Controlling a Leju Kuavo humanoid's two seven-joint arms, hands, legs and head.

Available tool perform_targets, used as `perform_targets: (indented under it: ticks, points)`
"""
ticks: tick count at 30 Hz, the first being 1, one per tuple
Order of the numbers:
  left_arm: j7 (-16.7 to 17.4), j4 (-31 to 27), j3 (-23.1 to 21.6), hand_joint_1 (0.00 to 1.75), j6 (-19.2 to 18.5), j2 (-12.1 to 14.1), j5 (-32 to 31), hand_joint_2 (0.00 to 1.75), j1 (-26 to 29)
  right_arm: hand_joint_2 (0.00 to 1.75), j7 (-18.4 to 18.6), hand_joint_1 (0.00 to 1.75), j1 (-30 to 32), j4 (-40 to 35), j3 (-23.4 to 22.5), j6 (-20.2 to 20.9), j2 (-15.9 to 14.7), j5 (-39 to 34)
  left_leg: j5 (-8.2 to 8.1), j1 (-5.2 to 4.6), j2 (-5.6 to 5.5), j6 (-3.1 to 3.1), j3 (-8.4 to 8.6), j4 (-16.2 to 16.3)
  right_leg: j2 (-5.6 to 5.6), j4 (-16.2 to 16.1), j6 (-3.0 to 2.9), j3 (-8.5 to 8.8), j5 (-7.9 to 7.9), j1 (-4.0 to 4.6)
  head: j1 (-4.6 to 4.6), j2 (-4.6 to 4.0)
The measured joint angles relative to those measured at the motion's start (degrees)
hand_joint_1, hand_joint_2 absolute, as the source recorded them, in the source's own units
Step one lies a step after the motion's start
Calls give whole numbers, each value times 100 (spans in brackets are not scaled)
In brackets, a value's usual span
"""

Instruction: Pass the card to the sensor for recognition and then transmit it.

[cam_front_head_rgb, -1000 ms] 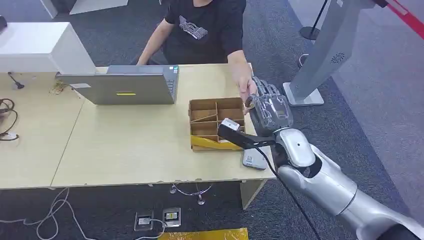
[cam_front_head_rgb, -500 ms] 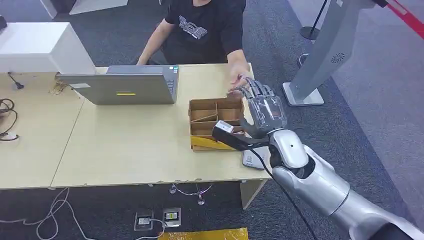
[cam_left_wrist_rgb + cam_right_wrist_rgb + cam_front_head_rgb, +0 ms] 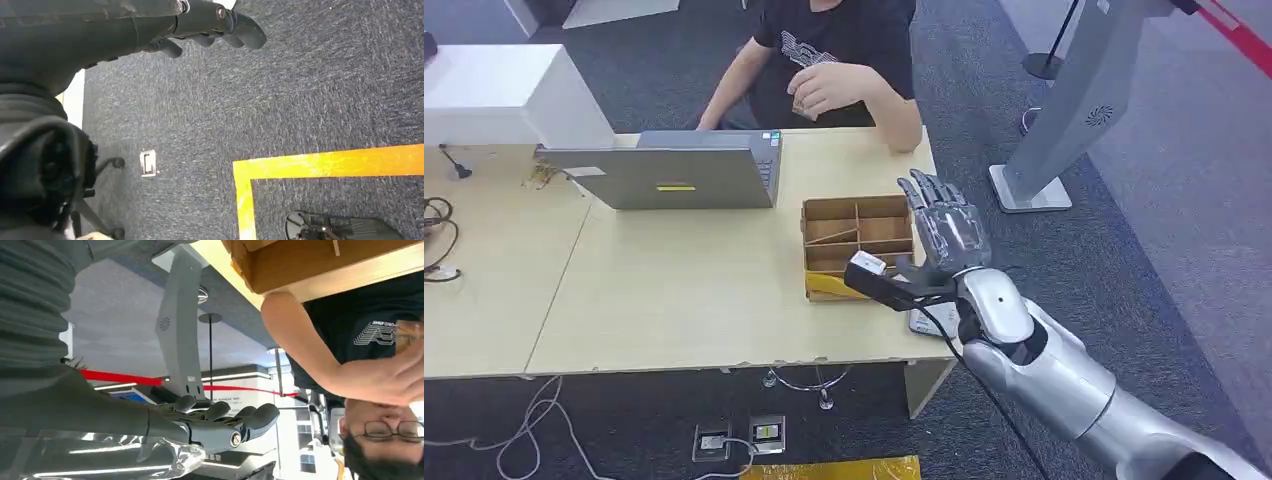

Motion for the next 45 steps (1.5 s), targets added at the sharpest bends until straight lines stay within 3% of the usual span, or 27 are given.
perform_targets:
  ticks: [6, 20, 35, 45]
  points:
    - [70, 0, 44, 0, 20, -50, -11, 0, 4, 175, 367, 0, 316, 2, -116, -501, 63, -153, 0, 0, -1, 0, 0, 0, -1, 0, 0, 0, 0, 0, 0, 0]
    - [-59, 0, 42, 0, 186, -61, -13, 0, 1, 175, 164, 0, 888, 170, -151, -1125, 142, -275, 0, 0, 0, 0, 0, 0, 0, 0, 0, 0, 0, 0, 0, 0]
    - [70, 0, 41, 0, 79, -59, -15, 0, 0, 175, 9, 0, 946, 638, -151, -1420, 398, -179, 0, 0, 0, 0, 0, 0, 0, 0, 0, 0, 0, 0, 0, 0]
    - [76, 0, 41, 0, 79, -59, -15, 0, 0, 175, 11, 0, 932, 966, -151, -1375, 571, -114, 0, 0, 0, 0, 0, -1, 0, 0, 0, 0, 0, 0, 0, 0]
